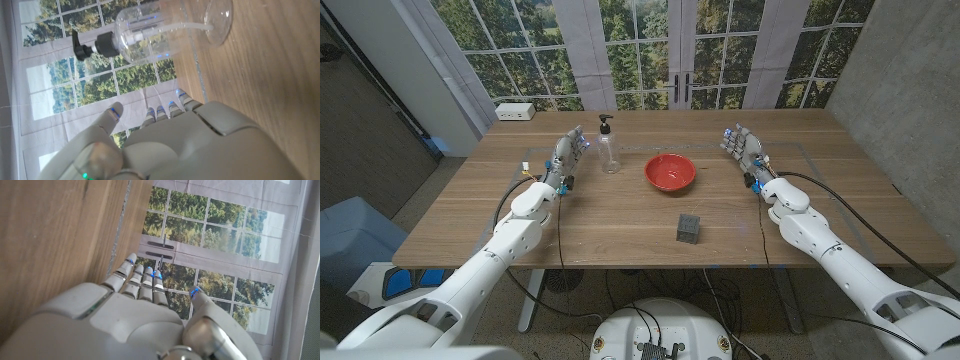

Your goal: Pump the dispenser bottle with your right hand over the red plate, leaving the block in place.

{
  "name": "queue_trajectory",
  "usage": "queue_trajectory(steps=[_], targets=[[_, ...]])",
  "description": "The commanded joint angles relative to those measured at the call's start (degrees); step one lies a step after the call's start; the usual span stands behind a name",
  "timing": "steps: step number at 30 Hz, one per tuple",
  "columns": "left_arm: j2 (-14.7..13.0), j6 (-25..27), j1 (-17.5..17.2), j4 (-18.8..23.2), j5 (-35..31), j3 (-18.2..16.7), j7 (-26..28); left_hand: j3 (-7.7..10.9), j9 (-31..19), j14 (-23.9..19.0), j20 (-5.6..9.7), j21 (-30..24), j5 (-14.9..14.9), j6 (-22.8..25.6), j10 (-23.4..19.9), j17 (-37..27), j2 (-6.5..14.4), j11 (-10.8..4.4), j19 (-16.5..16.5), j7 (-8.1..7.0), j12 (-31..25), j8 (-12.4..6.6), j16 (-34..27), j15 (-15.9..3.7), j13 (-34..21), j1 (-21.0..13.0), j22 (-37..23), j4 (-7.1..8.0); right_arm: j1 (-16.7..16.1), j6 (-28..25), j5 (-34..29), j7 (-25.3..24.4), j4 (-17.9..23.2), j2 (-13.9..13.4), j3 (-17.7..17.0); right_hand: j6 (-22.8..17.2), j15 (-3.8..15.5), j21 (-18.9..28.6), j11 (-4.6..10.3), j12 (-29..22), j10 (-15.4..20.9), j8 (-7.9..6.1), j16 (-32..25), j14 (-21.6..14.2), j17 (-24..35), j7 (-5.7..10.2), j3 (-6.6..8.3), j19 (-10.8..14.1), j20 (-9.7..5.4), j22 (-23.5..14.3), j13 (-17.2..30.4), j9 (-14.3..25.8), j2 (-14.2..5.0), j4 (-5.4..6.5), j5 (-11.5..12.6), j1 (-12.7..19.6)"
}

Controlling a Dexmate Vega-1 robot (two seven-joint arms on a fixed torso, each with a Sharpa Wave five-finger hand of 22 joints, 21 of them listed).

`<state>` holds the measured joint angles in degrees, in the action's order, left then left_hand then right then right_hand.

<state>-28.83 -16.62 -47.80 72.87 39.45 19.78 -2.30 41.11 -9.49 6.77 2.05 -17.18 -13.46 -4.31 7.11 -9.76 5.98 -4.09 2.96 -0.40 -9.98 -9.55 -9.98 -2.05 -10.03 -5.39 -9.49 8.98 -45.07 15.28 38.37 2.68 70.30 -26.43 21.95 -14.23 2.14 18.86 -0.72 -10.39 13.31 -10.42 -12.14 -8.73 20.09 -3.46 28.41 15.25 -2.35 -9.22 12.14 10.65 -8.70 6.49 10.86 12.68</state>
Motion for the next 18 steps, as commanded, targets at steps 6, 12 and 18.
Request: queue_trajectory(steps=[6, 12, 18], targets=[[1.0, -1.3, 2.5, -5.3, 2.0, -1.0, -3.4, 0.58, -0.3, 0.1, 6.4, 0.0, -0.4, 0.2, -0.4, -0.2, 4.7, -0.4, 0.0, -0.26, -0.8, -0.66, -0.4, -2.56, -0.1, -0.2, -0.2, -0.21, 4.3, 0.7, 0.3, -1.2, -7.6, 4.8, 0.5, -0.9, -0.07, 0.1, -0.38, -0.9, 1.1, -0.66, -0.9, -1.2, 0.4, -0.43, 0.34, 1.3, -1.3, -0.3, 0.1, 0.2, -1.48, -0.47, 0.2, 0.5], [1.5, -1.5, 3.2, -6.5, 1.7, -0.7, -3.5, 0.7, -0.3, -0.7, 6.04, 0.1, -0.5, 0.9, -1.2, -0.1, 4.6, -0.37, -0.8, -0.49, -1.2, -0.95, -0.6, -2.7, -0.1, -0.1, -0.2, -0.45, 4.5, 0.6, -0.4, -1.6, -7.6, 4.5, 0.8, -2.0, -0.23, -0.1, -0.7, -1.3, 2.0, -1.09, -1.3, -1.9, 0.4, -0.6, 0.21, 1.9, -0.83, -0.3, 0.1, 0.2, -1.2, -0.96, 0.0, 0.6], [1.1, -0.5, 4.2, -7.3, 1.2, -0.1, -4.5, 0.61, -0.3, -2.3, 5.52, 0.4, -0.4, 2.3, -2.8, 0.2, 3.4, -0.73, -2.2, -0.87, -1.6, -1.26, -0.7, -2.87, -0.1, -0.2, -0.1, -1.8, 4.8, 0.9, -0.7, -2.1, -8.5, 5.0, 0.9, -2.2, -0.44, -0.3, -1.0, -1.5, 2.4, -1.18, -1.5, -2.3, 0.4, -0.84, 0.12, 2.2, -0.56, -0.3, 0.1, 0.2, -1.08, -1.23, -0.1, 0.6]])
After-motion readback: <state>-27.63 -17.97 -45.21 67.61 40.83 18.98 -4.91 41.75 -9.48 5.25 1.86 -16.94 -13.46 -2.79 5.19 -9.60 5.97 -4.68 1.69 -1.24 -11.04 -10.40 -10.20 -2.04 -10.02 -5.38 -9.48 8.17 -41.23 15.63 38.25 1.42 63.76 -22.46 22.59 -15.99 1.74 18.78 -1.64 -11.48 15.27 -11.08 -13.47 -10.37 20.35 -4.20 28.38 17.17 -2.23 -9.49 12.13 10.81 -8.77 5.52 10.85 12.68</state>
